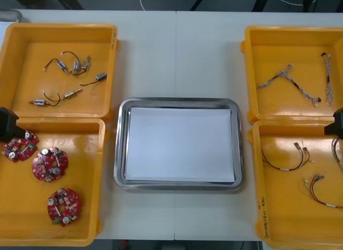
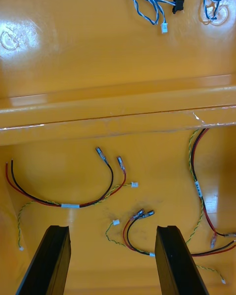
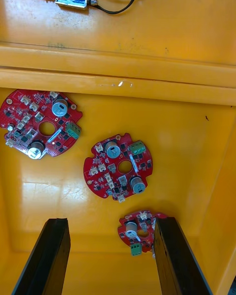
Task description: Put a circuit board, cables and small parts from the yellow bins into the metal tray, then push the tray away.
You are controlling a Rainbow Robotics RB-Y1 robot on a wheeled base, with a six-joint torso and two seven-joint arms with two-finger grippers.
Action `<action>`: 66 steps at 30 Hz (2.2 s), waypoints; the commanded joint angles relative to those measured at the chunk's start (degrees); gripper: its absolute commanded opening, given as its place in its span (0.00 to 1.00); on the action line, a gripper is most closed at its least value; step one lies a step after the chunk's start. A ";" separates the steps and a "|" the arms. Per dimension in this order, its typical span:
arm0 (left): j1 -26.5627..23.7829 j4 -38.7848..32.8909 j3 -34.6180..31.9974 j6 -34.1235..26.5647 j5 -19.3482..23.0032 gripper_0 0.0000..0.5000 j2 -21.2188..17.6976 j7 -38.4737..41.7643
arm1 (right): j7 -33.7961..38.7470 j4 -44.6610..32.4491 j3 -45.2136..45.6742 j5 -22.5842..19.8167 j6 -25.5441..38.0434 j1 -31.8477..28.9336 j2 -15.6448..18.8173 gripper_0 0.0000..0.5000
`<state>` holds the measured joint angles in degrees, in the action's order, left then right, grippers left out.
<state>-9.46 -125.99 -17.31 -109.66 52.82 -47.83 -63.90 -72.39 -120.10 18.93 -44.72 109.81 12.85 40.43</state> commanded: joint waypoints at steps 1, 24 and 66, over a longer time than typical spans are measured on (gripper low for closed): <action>0.93 -1.72 -1.85 -0.34 0.44 1.00 -2.44 -5.80 | -0.74 -0.58 1.90 0.07 0.19 -0.64 1.94 1.00; 0.93 -1.72 -1.85 -0.34 0.44 1.00 -2.44 -5.80 | -0.74 -0.58 1.90 0.07 0.19 -0.64 1.94 1.00; 0.93 -1.72 -1.85 -0.34 0.44 1.00 -2.44 -5.80 | -0.74 -0.58 1.90 0.07 0.19 -0.64 1.94 1.00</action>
<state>-9.46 -125.99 -17.31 -109.66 52.82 -47.83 -63.91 -72.39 -120.09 18.93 -44.72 109.81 12.85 40.43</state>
